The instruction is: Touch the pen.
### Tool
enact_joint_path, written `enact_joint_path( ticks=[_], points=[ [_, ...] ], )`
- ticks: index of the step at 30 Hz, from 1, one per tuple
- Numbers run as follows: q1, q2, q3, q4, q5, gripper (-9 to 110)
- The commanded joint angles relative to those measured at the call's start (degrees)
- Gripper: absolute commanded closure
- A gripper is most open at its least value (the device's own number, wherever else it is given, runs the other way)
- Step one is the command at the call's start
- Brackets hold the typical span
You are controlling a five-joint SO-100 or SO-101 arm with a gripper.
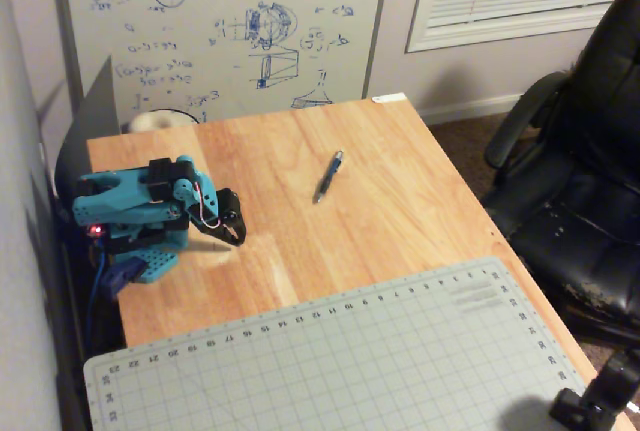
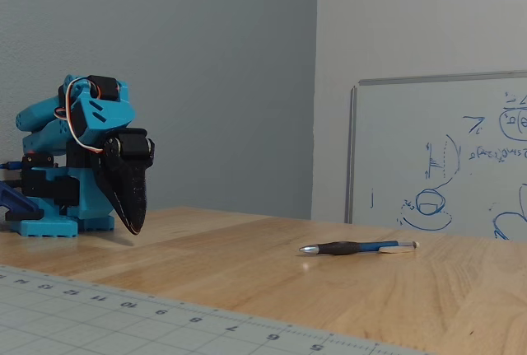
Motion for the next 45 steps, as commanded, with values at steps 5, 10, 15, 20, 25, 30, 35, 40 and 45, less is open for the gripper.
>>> enact_joint_path(
  ticks=[5,10,15,20,25,30,35,40,45],
  points=[
    [-8.88,2.02,-4.92,-2.02,0.44,101],
    [-13.27,-8.09,-13.54,-7.21,0.53,101],
    [-16.44,-23.99,-23.82,-14.59,0.53,101],
    [-21.62,-37.35,-33.49,-22.06,0.62,101],
    [-28.3,-50.19,-42.89,-28.56,0.18,101],
    [-36.65,-66.45,-54.14,-33.4,0.53,101],
    [-40.43,-84.2,-69.79,-34.01,0.62,101],
    [-39.99,-100.2,-83.32,-34.01,0.62,101],
    [-35.68,-110.48,-93.34,-33.93,0.0,101]
  ],
)
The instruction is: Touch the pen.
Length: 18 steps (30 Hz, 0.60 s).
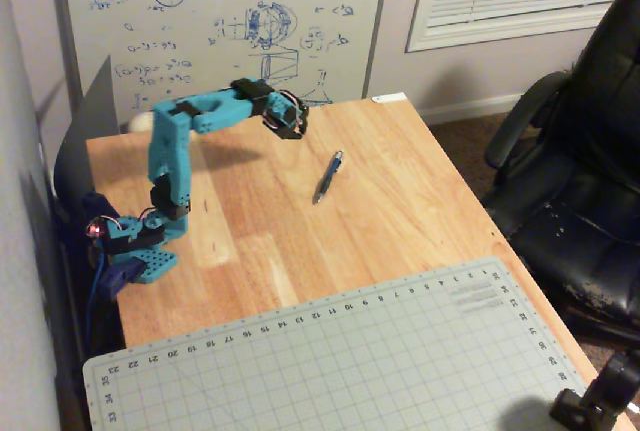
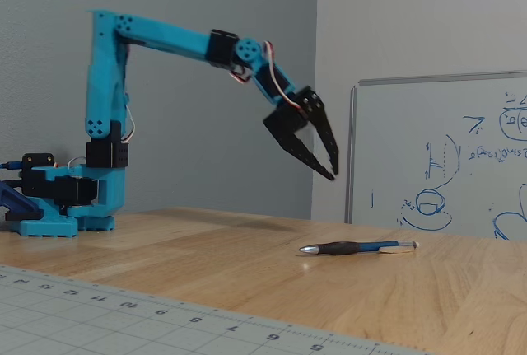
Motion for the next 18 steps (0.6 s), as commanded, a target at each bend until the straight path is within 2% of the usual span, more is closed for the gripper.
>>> enact_joint_path(
  ticks=[1,8,18],
  points=[
    [4.22,-3.69,-12.22,-1.32,-0.09,101],
    [11.43,-11.25,-18.19,-1.32,-0.18,101],
    [14.15,-17.31,-18.54,-1.32,-0.18,101]
  ],
)
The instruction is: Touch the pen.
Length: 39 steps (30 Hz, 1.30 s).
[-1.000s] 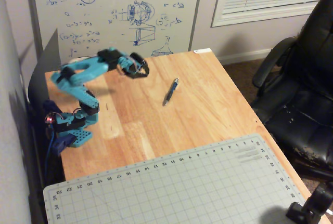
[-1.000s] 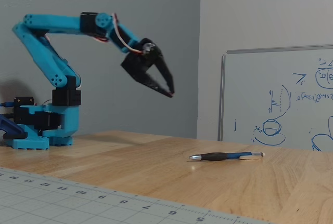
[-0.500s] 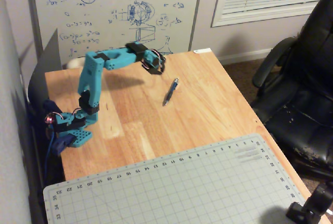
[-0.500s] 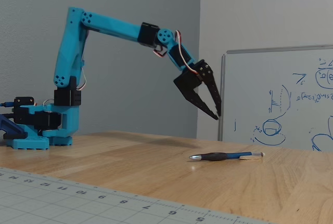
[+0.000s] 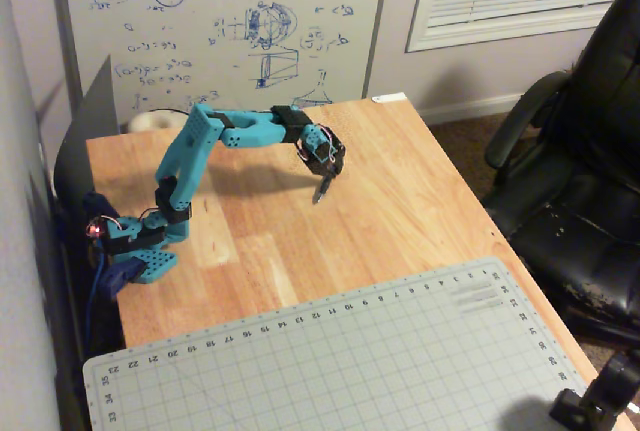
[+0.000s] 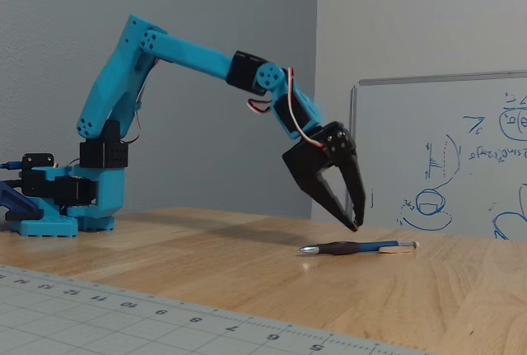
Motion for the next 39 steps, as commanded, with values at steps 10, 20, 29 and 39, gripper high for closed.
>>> enact_joint_path(
  ticks=[10,20,29,39],
  points=[
    [0.09,0.88,-4.75,-1.32,0.26,101],
    [-2.72,0.88,-4.75,-1.32,0.7,101],
    [-2.9,0.7,-4.66,-1.32,0.7,101],
    [-2.72,-1.93,-5.54,-1.32,-0.09,101]
  ],
)
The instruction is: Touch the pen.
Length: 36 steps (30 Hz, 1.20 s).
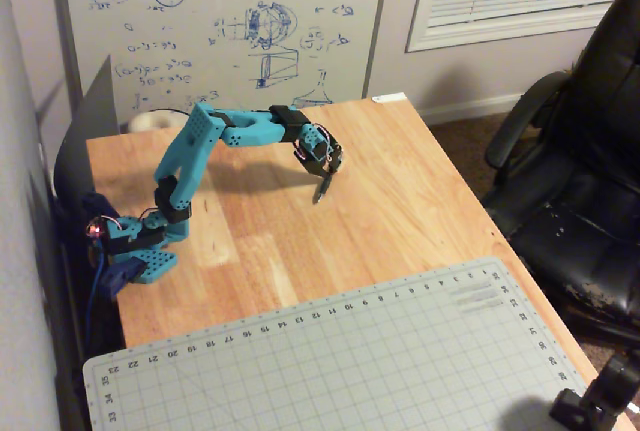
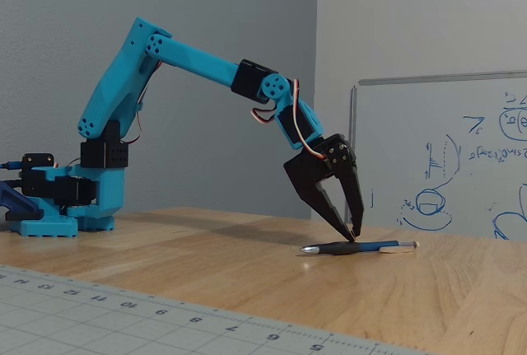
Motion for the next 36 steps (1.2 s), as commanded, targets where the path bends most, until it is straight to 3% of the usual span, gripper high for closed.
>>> enact_joint_path(
  ticks=[1,36],
  points=[
    [-0.26,0.0,-5.1,-1.32,-0.18,101],
    [-0.62,1.05,-5.19,-1.32,-0.26,101]
  ],
)
